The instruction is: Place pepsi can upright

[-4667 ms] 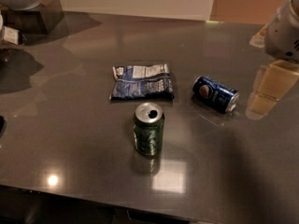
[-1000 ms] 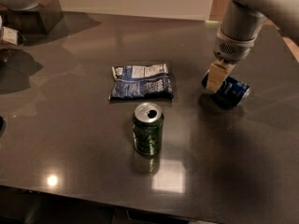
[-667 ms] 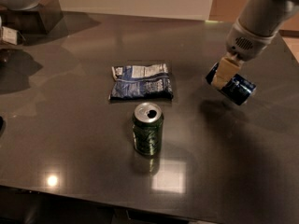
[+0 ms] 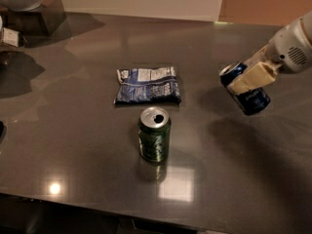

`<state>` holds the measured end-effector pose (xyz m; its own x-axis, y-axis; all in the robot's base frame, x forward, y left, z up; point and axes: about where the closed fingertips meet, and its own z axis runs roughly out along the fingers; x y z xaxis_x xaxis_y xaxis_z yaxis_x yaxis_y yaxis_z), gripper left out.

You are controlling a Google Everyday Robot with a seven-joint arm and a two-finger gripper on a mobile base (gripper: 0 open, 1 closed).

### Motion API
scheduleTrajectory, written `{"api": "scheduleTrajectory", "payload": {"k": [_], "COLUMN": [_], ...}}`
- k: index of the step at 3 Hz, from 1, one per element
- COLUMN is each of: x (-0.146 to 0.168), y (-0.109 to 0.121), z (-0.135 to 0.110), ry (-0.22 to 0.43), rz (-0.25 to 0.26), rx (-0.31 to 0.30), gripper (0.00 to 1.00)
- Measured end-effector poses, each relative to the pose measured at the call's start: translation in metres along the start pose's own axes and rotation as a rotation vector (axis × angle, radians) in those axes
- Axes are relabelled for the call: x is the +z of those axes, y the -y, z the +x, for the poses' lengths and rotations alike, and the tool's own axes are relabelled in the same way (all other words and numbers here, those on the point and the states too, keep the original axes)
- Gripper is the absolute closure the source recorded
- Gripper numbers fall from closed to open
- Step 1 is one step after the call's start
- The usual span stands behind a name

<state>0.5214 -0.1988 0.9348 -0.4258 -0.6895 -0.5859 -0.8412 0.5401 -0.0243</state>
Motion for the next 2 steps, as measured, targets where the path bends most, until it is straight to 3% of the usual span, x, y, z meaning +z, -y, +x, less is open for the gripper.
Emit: {"api": "scheduleTrajectory", "payload": {"k": [2], "x": [-0.031], "y": [-0.015], "z": [0.019], "ry": [0.364], "rz": [-0.02], "rx": [-0.015], "gripper": [1.0]}}
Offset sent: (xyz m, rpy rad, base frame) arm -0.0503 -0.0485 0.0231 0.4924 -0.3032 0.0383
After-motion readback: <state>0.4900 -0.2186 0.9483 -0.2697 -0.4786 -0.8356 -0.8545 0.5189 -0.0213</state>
